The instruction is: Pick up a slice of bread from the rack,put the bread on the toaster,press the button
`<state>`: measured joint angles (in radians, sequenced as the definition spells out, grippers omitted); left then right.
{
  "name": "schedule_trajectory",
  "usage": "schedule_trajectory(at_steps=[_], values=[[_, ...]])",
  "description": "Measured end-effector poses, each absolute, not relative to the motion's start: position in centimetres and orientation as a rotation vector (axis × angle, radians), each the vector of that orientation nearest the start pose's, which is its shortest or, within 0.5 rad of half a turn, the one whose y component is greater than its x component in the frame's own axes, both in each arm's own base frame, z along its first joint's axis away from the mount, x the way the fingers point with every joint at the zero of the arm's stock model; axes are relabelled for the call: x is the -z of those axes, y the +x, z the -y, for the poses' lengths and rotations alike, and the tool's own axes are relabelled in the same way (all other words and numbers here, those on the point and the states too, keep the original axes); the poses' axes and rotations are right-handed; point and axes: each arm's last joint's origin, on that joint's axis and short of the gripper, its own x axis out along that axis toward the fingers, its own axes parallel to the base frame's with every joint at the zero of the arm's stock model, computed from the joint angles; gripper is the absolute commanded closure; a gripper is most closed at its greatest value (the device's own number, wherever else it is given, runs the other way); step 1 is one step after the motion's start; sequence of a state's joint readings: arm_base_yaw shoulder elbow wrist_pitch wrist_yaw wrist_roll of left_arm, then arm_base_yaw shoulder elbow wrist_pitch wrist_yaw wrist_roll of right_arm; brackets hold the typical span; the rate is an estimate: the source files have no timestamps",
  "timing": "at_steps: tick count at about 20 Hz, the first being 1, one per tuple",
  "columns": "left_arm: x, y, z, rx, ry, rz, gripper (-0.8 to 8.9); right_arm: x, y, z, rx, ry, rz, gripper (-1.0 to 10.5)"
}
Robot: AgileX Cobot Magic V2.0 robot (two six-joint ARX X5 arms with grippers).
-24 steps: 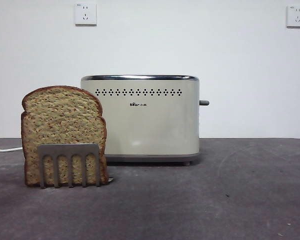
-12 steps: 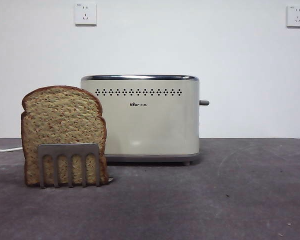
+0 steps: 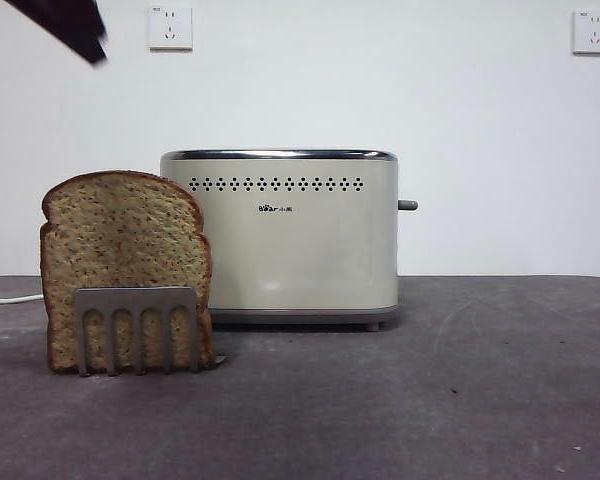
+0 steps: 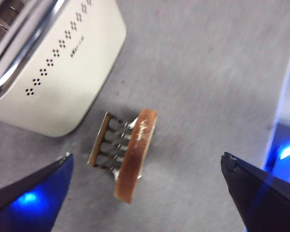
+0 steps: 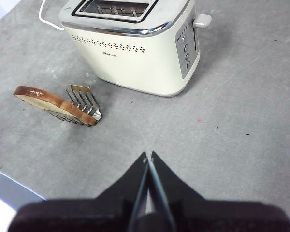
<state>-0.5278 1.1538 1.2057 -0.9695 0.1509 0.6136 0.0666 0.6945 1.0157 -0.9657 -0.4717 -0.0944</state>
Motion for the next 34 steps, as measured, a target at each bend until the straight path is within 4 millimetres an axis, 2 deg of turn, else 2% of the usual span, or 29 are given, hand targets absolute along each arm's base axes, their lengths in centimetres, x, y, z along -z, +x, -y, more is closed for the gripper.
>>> schedule_trajectory(at_steps=[4, 11, 12, 14, 15, 17, 19, 21, 31, 34], values=[[-31.2, 20.5, 13.3, 0.919, 0.856, -0.816, 1.49, -35.1, 10.4, -2.0, -0.549, 0.042, -0.613, 9.6], [-28.0, 23.1, 14.9, 0.939, 0.923, -0.896, 1.60, -35.1, 10.4, -2.0, -0.549, 0.042, -0.613, 9.6], [-27.8, 23.3, 15.0, 0.940, 0.924, -0.897, 2.02, -35.1, 10.4, -2.0, -0.549, 0.042, -0.613, 9.6], [-27.7, 23.4, 15.1, 0.941, 0.924, -0.900, 4.87, -35.1, 10.4, -2.0, -0.549, 0.042, -0.613, 9.6], [-27.7, 23.4, 15.1, 0.941, 0.924, -0.899, 5.99, -35.1, 10.4, -2.0, -0.549, 0.041, -0.613, 9.6], [-27.7, 23.4, 15.0, 0.943, 0.927, -0.902, 6.95, -35.1, 10.4, -2.0, -0.549, 0.042, -0.613, 9.6], [-27.7, 23.4, 15.0, 0.945, 0.927, -0.906, 7.17, -35.1, 10.4, -2.0, -0.549, 0.041, -0.613, 9.6], [-27.7, 23.4, 15.0, 0.945, 0.927, -0.905, 8.25, -35.1, 10.4, -2.0, -0.549, 0.041, -0.613, 9.6], [-27.7, 23.2, 15.0, 0.949, 0.926, -0.913, 8.22, -34.9, 10.8, -2.0, -0.549, 0.043, -0.625, 9.6], [-28.5, 22.9, 14.8, 0.948, 0.926, -0.911, 8.22, -34.9, 10.8, -2.0, -0.549, 0.042, -0.626, 9.6]])
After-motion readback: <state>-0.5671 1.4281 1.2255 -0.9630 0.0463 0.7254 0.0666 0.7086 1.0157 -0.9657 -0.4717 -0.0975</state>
